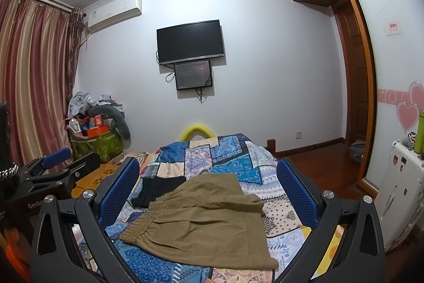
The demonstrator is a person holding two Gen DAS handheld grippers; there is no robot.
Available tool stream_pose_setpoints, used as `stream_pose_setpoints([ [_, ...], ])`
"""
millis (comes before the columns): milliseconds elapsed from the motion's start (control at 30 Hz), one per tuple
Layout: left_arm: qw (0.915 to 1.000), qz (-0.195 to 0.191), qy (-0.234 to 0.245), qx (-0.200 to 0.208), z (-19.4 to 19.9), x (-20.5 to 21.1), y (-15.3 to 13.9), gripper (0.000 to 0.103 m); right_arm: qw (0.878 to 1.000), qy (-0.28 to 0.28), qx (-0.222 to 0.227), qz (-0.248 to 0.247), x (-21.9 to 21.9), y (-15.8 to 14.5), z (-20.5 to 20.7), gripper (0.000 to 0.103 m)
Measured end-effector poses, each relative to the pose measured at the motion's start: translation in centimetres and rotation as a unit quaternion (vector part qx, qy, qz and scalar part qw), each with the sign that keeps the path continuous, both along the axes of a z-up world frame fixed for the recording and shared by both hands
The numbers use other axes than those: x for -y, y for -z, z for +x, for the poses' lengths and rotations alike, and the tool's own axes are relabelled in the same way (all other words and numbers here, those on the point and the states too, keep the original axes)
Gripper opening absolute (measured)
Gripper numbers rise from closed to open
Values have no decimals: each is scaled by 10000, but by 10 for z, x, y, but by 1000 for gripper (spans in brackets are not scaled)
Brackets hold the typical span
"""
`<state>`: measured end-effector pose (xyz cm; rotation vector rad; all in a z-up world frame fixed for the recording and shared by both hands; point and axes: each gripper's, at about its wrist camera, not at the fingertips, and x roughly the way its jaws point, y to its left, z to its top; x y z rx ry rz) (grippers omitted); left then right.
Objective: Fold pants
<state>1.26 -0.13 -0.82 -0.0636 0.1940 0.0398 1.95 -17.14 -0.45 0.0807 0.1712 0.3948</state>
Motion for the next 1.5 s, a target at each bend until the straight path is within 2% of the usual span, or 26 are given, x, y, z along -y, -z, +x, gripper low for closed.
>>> stream_pose_setpoints([
  [1500,10000,50,19,-17,4,1,-1,103,10000,8,-17,-24,-4,2,2,103],
])
